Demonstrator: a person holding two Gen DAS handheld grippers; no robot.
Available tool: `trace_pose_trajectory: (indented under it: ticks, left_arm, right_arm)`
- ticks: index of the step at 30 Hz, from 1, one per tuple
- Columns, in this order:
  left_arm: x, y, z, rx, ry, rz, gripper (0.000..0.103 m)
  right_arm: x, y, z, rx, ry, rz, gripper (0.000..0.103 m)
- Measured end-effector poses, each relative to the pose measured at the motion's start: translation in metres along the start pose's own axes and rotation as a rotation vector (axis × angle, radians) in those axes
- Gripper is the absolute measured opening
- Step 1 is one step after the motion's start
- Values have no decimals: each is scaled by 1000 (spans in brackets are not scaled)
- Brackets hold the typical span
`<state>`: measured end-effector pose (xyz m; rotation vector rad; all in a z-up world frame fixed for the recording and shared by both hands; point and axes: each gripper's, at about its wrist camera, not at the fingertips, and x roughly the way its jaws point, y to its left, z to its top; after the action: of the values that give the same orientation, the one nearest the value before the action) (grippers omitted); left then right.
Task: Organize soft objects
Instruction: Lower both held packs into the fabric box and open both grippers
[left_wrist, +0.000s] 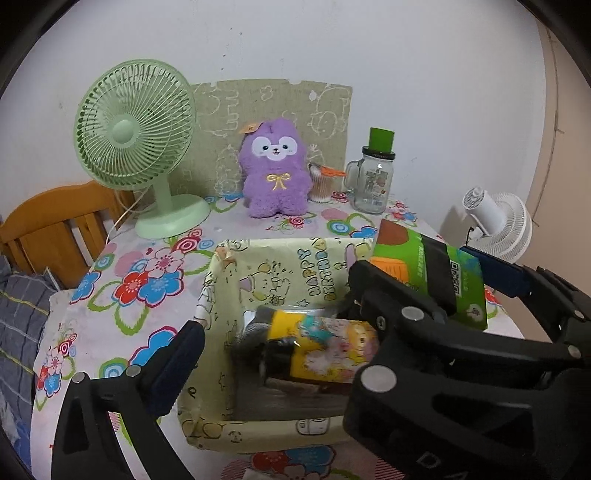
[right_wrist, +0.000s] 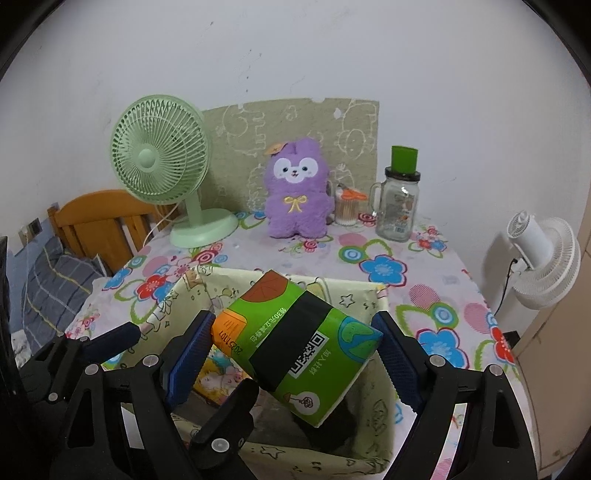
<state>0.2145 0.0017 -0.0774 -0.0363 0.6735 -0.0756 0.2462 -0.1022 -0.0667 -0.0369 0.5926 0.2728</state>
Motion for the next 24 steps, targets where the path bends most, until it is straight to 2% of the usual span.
trace_pose_trajectory:
  ticks: [9,24]
  left_arm:
    - [2,4,-3,-3,10,5,103]
    - [-13,-1,-8,25,2,8,103]
  right_arm:
    - [-2,4,-2,-43,-16,-35,99]
    - [-22,5,-9,-26,-28,-34,99]
